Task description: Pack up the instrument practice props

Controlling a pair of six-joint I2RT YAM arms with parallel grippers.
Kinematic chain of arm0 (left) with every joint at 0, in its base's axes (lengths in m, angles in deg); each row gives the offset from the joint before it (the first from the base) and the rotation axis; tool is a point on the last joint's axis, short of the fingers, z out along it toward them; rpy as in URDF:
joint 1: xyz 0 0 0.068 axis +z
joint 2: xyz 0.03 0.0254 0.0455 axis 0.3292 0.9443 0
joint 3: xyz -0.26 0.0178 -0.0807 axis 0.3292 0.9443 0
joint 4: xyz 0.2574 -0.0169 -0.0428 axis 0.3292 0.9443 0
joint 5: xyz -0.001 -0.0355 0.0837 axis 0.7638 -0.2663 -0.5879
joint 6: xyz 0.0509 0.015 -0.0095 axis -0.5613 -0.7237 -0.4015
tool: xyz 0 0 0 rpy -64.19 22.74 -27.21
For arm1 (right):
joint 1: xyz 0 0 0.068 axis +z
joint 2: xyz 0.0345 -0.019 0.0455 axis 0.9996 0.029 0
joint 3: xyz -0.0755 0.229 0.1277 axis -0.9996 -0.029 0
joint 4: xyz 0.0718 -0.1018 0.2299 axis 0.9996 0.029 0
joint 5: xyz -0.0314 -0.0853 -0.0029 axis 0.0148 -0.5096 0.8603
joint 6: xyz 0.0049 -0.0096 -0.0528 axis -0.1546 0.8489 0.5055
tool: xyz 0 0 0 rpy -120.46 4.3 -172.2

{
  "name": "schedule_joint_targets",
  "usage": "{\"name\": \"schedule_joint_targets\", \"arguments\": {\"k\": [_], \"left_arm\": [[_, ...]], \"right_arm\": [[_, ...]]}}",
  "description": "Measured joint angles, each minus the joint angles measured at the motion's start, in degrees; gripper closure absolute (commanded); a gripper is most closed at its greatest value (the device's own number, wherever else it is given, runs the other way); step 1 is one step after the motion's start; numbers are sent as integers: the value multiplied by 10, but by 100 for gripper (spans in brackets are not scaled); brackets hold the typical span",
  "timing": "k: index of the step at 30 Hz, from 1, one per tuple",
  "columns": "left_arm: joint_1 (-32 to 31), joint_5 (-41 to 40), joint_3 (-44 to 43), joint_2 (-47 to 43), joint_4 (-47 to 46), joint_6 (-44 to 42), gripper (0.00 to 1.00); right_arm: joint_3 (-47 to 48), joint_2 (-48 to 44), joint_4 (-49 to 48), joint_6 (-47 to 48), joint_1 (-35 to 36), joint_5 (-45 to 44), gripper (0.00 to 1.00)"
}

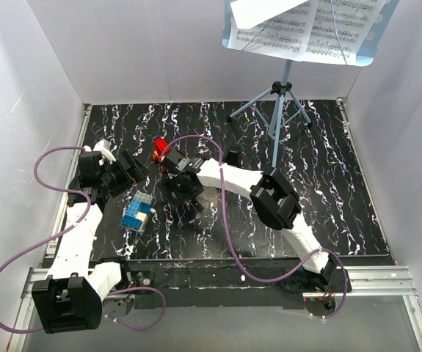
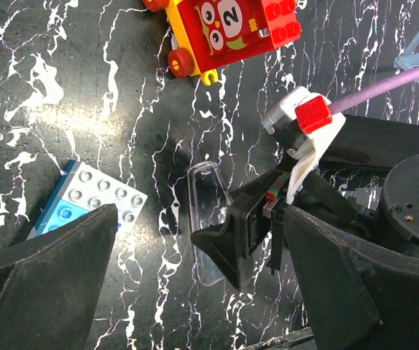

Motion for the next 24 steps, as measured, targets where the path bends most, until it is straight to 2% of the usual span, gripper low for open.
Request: {"name": "schedule_joint_targets", "arguments": {"k": [6,20,22,24], "left_arm": [[0,3,0,0,0,4,2],[0,7,1,7,-3,8,2],[0,7,1,9,-3,8,2],[0,7,1,10,-3,8,2]], "right_arm": [[14,9,11,-42,19,-68,24],[14,14,14,-59,38,-136,25],[14,15,14,-55,41,-144,31],[14,16,14,-46,43,-151,50]]}}
